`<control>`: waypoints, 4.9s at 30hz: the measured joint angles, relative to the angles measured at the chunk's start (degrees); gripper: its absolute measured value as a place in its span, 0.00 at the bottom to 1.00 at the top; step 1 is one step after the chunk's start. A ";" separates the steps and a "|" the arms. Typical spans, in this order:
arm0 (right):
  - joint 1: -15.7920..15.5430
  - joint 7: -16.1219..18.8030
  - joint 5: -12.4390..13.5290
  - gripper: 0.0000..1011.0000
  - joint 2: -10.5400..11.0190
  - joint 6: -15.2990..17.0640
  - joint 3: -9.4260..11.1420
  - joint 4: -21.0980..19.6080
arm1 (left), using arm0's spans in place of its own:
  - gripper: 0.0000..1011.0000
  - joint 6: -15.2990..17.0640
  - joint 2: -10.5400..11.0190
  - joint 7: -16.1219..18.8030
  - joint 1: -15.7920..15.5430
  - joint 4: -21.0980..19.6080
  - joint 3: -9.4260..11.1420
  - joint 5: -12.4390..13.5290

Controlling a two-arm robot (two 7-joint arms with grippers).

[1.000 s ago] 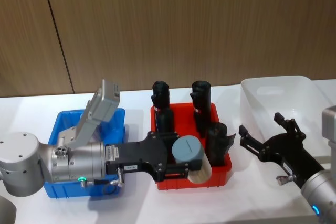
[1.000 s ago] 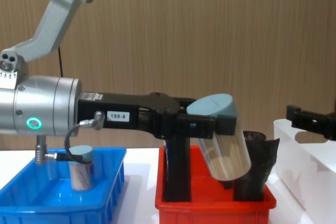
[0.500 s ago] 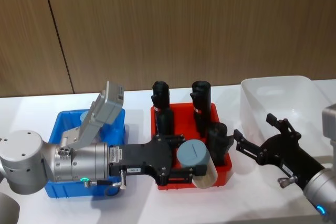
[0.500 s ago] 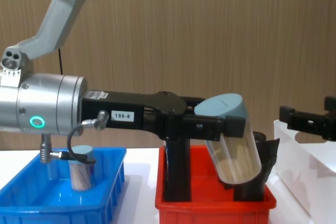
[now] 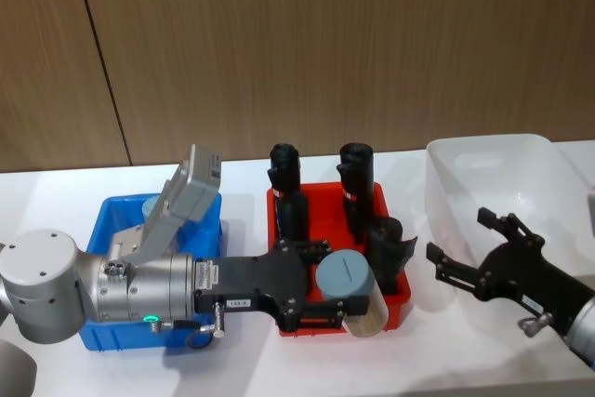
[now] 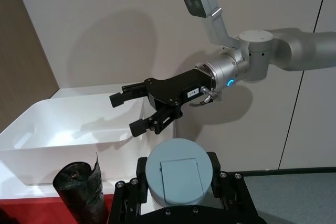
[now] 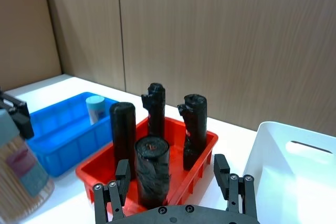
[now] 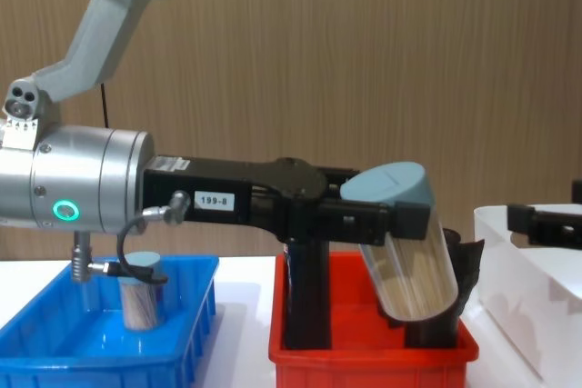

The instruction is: Pick the cotton swabs from the blue box and place them into the white box.

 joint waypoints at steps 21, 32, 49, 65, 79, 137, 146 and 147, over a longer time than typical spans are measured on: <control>-0.08 16.25 4.08 0.99 6.18 3.29 2.51 1.66 | 0.66 -0.06 -0.03 -0.26 -0.07 0.01 0.08 0.00; -0.20 22.77 4.78 0.99 7.27 5.07 1.80 -0.28 | 0.66 -0.05 -0.04 -0.32 -0.07 0.01 0.07 0.00; 2.33 27.41 3.39 0.99 4.60 6.64 -1.70 -2.07 | 0.66 -0.05 -0.03 -0.32 -0.07 0.01 0.07 -0.01; 6.78 28.95 0.20 0.99 0.28 6.84 -5.13 1.34 | 0.66 -0.05 -0.03 -0.32 -0.07 0.01 0.07 0.00; 9.42 28.46 -2.93 0.99 -2.18 4.97 -7.25 4.61 | 0.66 -0.05 -0.03 -0.31 -0.07 0.01 0.07 0.00; 8.41 23.63 0.72 0.64 1.32 -1.34 -7.31 5.77 | 0.99 -0.05 -0.03 -0.33 -0.07 0.01 0.07 0.00; 7.41 19.95 3.77 0.64 3.68 -2.33 -5.33 6.69 | 0.99 -0.06 -0.03 -0.32 -0.07 0.01 0.07 0.00; 7.38 19.26 4.22 0.64 3.97 -2.41 -5.01 6.97 | 0.99 -0.06 -0.03 -0.32 -0.07 0.01 0.07 0.00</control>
